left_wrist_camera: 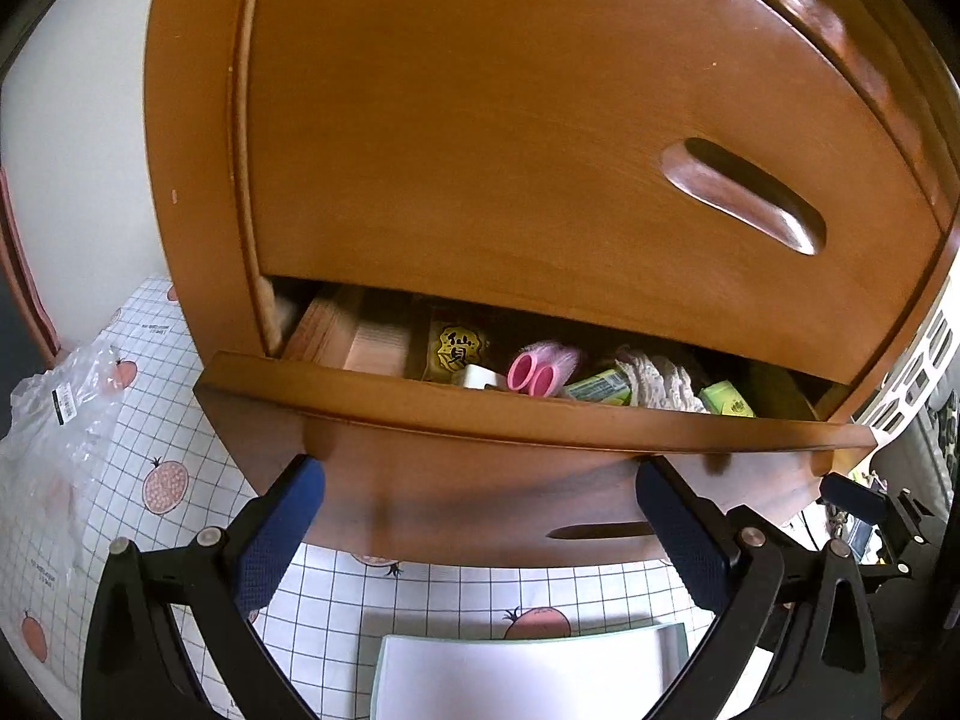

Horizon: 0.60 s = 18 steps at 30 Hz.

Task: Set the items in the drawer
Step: 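Push the drawer front shut with both tools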

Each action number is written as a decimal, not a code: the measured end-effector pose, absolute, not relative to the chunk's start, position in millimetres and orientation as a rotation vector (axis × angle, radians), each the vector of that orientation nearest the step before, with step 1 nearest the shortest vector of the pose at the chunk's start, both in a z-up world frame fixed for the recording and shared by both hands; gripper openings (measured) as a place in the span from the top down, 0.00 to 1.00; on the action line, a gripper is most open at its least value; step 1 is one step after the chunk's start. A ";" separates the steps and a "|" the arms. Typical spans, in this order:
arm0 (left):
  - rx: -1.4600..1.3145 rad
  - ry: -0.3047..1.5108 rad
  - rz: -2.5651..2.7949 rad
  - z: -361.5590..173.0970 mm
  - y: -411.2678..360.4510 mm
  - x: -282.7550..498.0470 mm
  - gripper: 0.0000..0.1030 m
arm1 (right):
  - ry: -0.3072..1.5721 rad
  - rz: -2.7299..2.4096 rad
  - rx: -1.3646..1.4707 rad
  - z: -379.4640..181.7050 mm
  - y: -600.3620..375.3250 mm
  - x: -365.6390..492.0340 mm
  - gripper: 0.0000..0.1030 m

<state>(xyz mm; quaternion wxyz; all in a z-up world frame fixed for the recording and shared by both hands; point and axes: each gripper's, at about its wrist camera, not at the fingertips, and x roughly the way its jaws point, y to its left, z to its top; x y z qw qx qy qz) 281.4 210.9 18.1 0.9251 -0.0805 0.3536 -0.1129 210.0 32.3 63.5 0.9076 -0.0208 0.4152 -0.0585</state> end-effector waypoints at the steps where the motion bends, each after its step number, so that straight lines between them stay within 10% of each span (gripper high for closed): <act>1: -0.165 0.726 -0.232 18.6 211.7 285.3 0.00 | 0.858 -0.121 -0.044 63.5 32.3 209.7 0.00; 18: -0.163 0.737 -0.230 9.4 192.3 288.5 0.00 | 0.870 -0.116 -0.080 60.6 36.5 194.5 0.00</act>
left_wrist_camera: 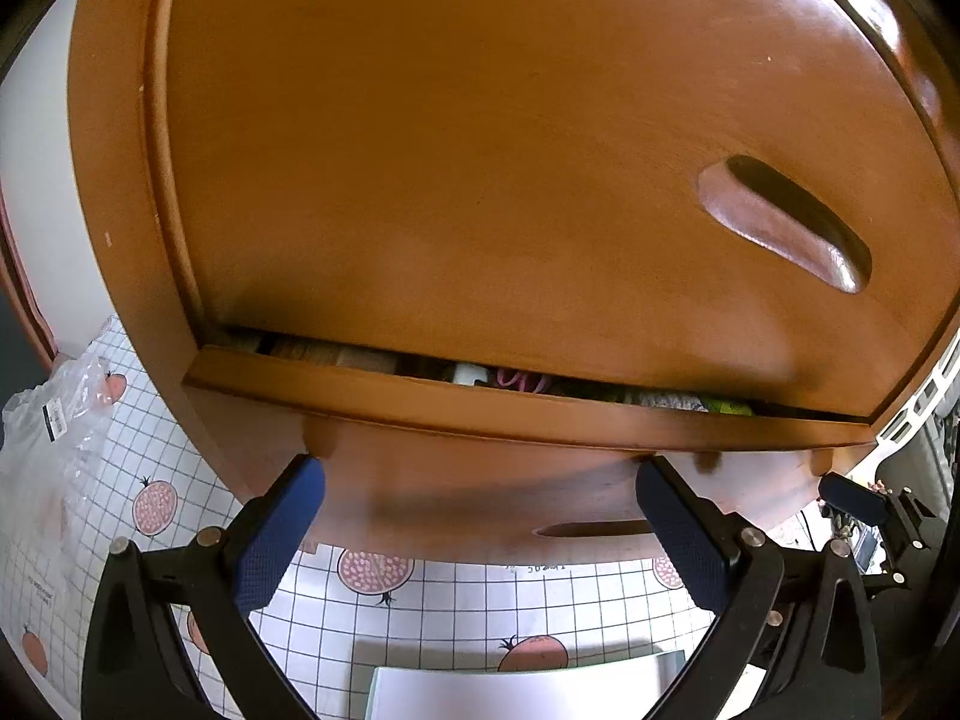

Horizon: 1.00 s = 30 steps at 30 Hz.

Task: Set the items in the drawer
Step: 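Push the drawer front shut with both tools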

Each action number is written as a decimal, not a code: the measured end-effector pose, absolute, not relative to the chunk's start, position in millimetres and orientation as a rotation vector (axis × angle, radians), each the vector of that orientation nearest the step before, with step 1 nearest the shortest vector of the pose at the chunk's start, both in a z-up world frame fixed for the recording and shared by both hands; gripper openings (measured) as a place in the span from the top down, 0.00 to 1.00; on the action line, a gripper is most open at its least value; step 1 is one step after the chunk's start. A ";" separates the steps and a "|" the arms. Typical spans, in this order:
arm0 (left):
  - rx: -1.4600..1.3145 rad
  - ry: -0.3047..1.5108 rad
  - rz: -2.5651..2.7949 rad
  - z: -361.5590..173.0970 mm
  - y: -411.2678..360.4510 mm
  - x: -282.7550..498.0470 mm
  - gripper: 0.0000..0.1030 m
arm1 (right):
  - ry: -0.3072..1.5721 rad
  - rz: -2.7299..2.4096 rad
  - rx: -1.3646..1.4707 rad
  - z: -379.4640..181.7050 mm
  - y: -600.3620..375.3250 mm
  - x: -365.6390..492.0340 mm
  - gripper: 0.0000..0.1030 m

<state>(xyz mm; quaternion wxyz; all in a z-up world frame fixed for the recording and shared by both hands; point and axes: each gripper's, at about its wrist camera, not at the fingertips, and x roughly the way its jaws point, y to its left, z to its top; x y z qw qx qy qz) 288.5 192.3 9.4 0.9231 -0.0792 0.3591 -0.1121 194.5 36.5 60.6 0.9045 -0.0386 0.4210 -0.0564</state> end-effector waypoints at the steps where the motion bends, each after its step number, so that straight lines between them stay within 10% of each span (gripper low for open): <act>1: -0.163 0.737 -0.232 8.8 191.2 287.9 0.00 | 0.869 -0.114 -0.078 60.3 36.1 194.2 0.00; 30: -0.162 0.711 -0.225 29.6 194.3 254.1 0.00 | 0.865 -0.109 -0.100 74.0 41.1 185.7 0.00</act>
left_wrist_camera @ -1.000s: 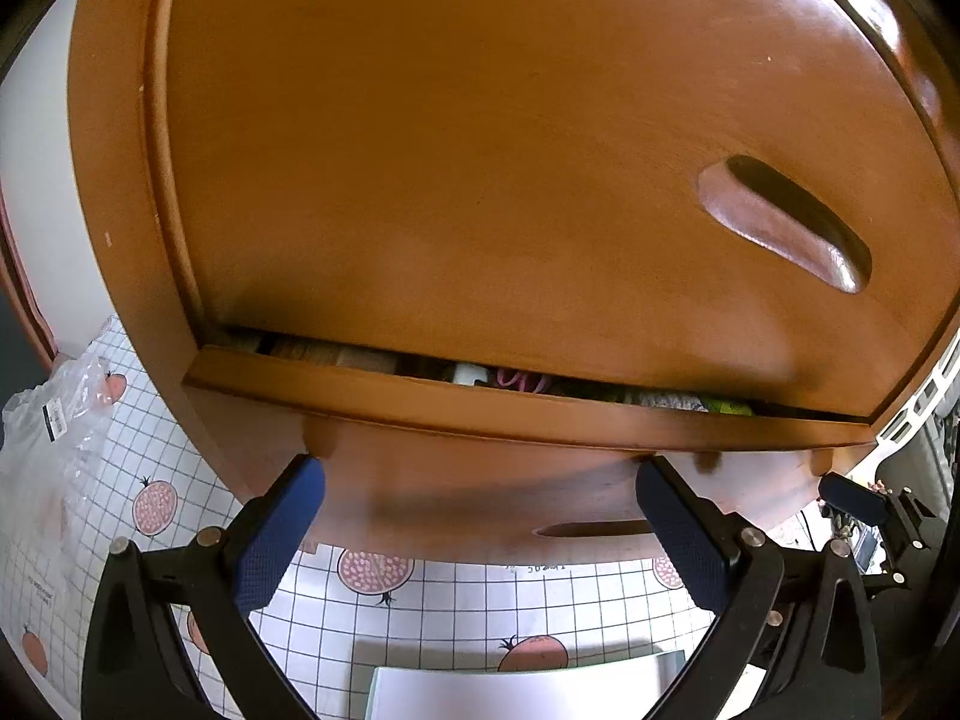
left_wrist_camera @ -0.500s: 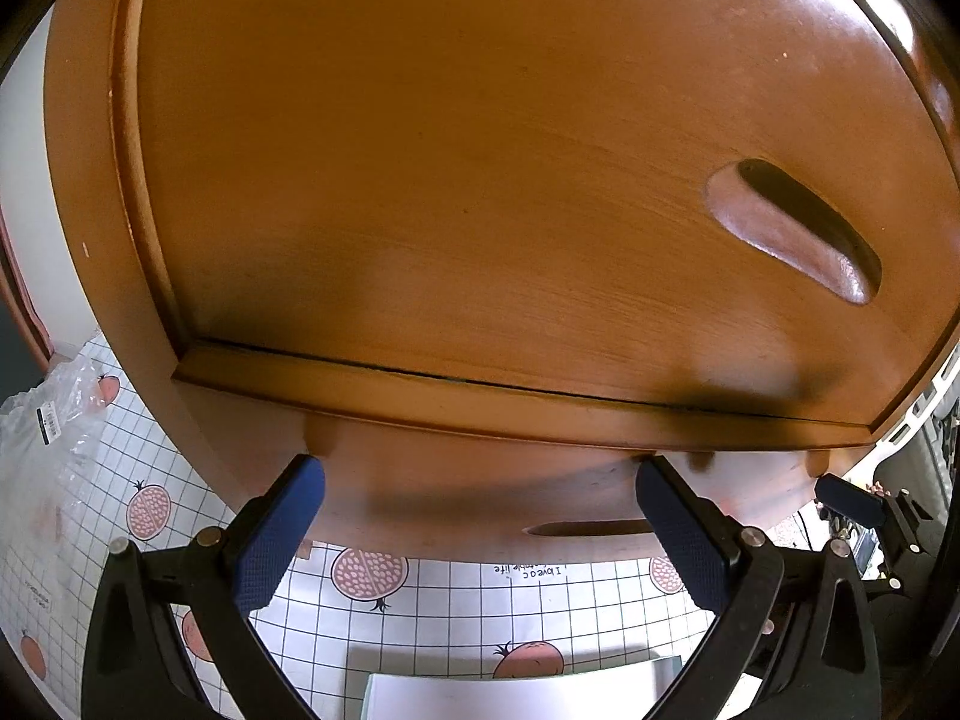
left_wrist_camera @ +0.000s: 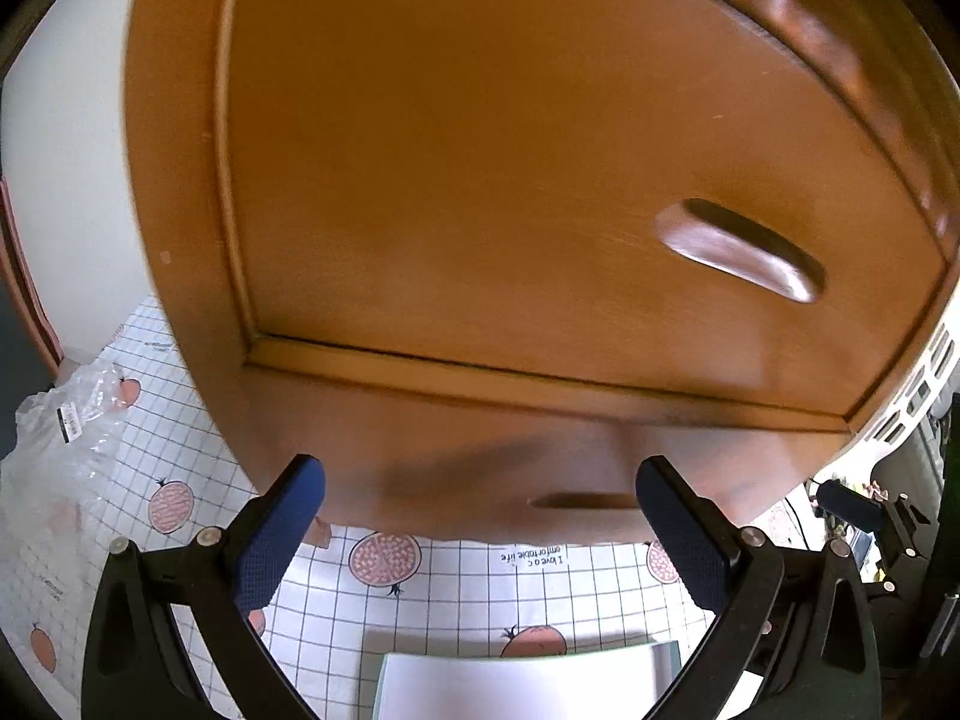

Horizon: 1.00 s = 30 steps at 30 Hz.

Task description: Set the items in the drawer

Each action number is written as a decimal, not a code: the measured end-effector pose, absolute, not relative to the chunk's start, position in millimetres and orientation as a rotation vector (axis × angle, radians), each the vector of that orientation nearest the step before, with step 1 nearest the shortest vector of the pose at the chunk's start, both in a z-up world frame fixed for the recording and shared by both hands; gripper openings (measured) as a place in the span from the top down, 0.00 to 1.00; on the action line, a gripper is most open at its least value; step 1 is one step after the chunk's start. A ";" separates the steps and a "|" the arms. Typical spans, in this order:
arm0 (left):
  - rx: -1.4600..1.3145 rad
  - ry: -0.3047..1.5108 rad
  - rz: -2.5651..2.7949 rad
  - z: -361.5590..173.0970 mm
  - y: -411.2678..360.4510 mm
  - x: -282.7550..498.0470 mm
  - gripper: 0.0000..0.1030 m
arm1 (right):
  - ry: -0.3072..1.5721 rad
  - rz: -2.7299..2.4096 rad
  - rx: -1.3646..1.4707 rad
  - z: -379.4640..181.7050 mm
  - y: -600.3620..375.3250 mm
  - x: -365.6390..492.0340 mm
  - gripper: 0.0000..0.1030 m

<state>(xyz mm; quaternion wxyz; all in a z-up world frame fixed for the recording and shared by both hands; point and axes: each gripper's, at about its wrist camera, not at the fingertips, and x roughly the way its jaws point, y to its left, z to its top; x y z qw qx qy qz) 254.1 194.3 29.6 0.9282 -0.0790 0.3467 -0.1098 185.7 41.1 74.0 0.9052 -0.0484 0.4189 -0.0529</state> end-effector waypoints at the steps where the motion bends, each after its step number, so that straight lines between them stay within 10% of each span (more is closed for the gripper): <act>1: -0.162 0.706 -0.228 30.0 195.3 248.5 0.00 | 0.865 -0.111 -0.098 74.6 41.6 180.5 0.00; 30: -0.030 0.714 -0.309 0.8 214.1 94.4 0.00 | 0.863 -0.181 -0.033 66.2 46.9 13.8 0.00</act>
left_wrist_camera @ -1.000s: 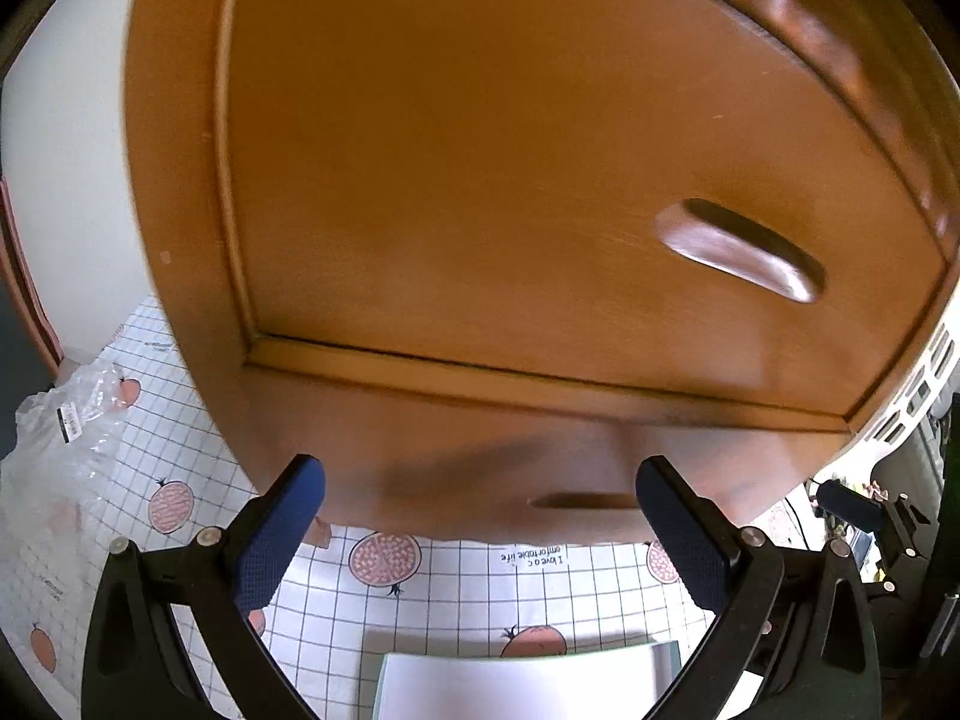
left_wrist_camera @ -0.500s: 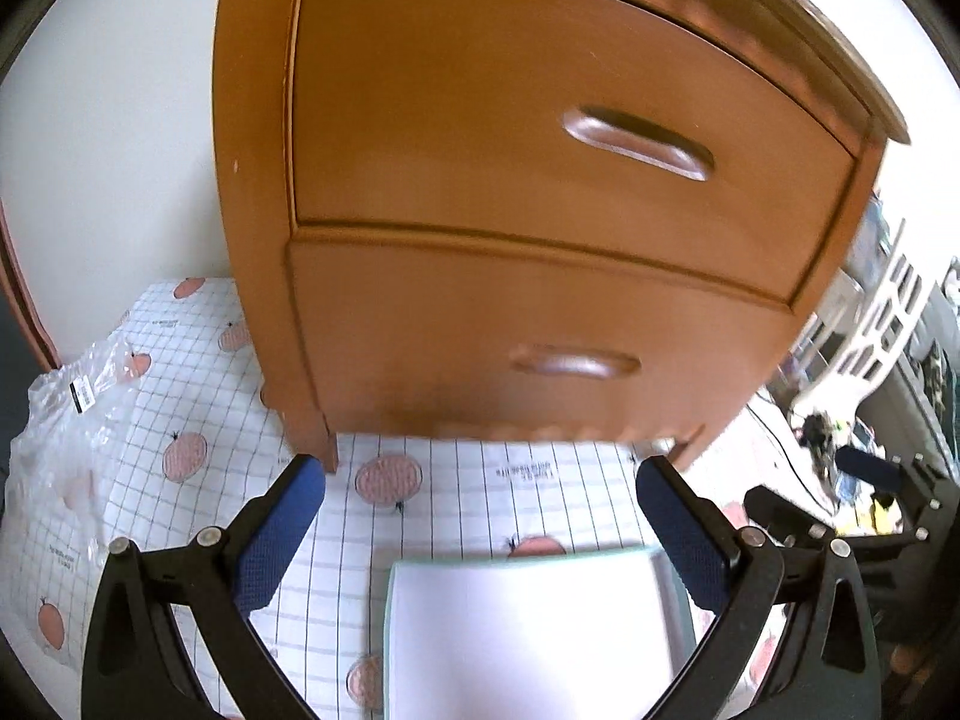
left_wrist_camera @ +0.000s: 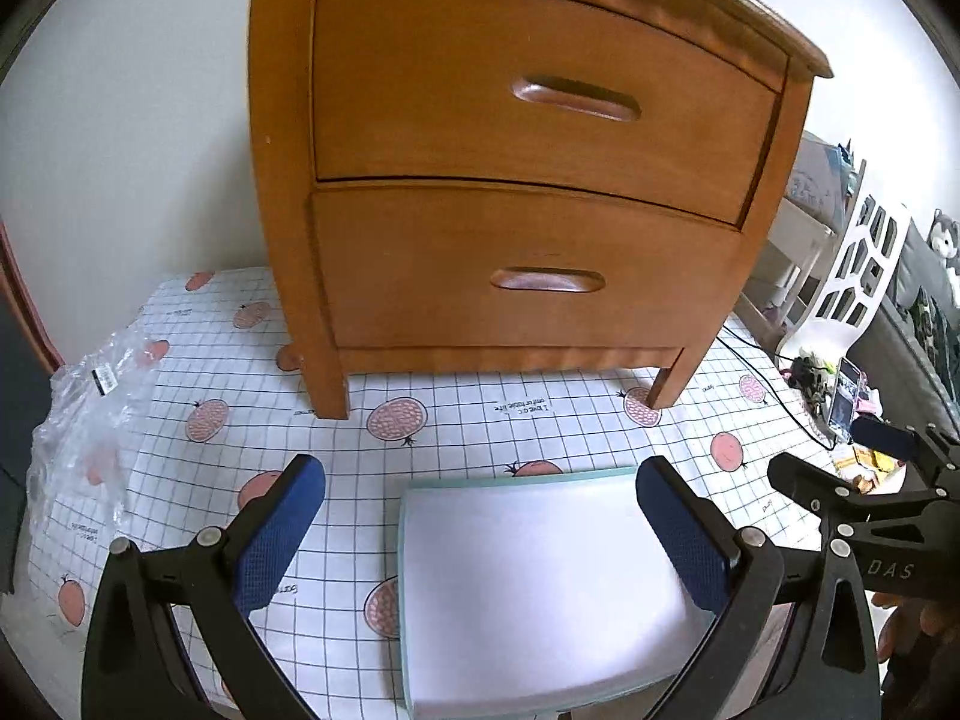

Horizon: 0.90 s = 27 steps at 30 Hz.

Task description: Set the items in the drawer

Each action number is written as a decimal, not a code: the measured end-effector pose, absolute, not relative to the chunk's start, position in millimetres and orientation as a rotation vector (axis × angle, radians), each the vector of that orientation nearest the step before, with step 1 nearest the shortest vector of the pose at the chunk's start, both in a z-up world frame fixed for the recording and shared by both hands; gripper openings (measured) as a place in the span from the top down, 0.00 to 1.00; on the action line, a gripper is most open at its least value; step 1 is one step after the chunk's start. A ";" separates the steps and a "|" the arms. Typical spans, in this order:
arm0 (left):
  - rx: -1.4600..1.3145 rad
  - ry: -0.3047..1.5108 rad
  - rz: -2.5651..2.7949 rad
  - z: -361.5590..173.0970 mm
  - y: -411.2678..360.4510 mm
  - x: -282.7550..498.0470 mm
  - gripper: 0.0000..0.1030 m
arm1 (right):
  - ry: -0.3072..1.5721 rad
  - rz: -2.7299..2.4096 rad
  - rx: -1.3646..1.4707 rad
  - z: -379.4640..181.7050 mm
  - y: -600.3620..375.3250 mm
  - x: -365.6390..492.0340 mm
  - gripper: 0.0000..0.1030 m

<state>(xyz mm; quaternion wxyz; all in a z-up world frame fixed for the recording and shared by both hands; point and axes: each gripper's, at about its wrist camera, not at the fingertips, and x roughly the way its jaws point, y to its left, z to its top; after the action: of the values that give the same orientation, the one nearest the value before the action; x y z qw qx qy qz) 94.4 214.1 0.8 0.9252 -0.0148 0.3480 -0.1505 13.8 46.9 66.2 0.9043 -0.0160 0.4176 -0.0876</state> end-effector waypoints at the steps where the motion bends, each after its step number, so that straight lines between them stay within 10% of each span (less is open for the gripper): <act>1: -0.026 0.710 -0.310 0.7 215.1 91.3 0.00 | 0.863 -0.180 -0.029 65.7 48.0 10.2 0.00; 27: 0.057 0.797 -0.268 -53.5 234.5 35.9 0.00 | 0.927 -0.182 -0.091 8.6 67.1 -53.8 0.00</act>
<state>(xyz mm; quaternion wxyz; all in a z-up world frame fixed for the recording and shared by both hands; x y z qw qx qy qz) 35.9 234.5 -53.5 0.9124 0.0275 0.3870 -0.1303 -53.8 67.1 8.6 0.8894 -0.0439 0.4465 -0.0875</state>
